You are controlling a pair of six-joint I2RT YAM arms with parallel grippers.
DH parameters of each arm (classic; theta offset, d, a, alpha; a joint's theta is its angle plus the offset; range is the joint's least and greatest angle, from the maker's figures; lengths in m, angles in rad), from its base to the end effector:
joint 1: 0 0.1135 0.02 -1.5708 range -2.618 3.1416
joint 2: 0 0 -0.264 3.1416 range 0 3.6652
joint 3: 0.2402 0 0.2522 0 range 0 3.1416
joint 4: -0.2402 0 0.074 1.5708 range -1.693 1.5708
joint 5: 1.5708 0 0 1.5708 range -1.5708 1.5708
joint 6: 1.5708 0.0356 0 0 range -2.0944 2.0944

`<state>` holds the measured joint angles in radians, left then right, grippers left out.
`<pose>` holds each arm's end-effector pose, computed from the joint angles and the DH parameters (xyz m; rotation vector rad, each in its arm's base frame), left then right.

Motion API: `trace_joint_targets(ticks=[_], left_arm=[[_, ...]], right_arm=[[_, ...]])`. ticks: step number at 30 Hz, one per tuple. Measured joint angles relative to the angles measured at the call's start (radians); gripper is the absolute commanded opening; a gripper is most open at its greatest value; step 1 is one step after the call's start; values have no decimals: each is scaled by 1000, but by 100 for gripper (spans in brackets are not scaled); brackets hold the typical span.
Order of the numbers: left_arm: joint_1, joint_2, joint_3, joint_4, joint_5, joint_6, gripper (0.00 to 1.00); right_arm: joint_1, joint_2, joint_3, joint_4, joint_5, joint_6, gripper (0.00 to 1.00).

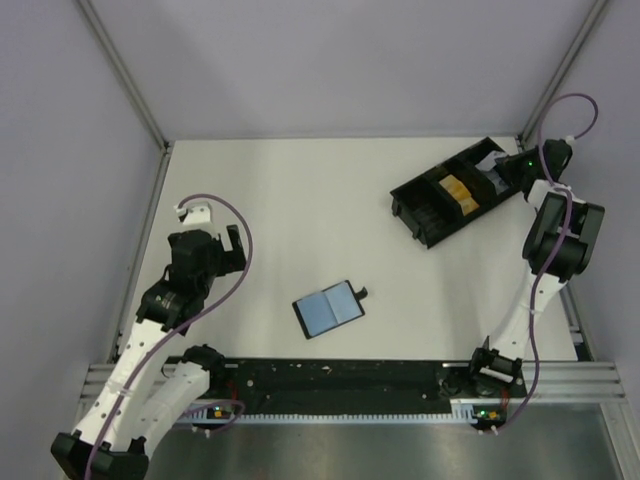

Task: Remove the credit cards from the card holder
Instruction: Place the credit card in the storage box.

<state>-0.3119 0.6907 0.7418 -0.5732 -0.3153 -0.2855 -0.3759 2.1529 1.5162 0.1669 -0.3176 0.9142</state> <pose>0.1476 -0.0360 0.3003 -0.1619 2.0586 -0.0376 0.4635 -0.1710 0.1878 1.0817 1.7760 0.6573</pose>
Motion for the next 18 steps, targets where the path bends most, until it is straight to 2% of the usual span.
trace_joint_targets(ticks=[8,9,14,18], left_arm=[[13,14,0,5,-1,1,99],[13,14,0,5,-1,1,98],[17,14,0,5,0,1,98],[17,13,0,5,1,1,98]], right_arm=[[1,71,30,72,-53,67,0],[2,72,30,76,-56,71,3],[7,74,30,74,-51,82,34],[6,73,30,43,-40,72,47]])
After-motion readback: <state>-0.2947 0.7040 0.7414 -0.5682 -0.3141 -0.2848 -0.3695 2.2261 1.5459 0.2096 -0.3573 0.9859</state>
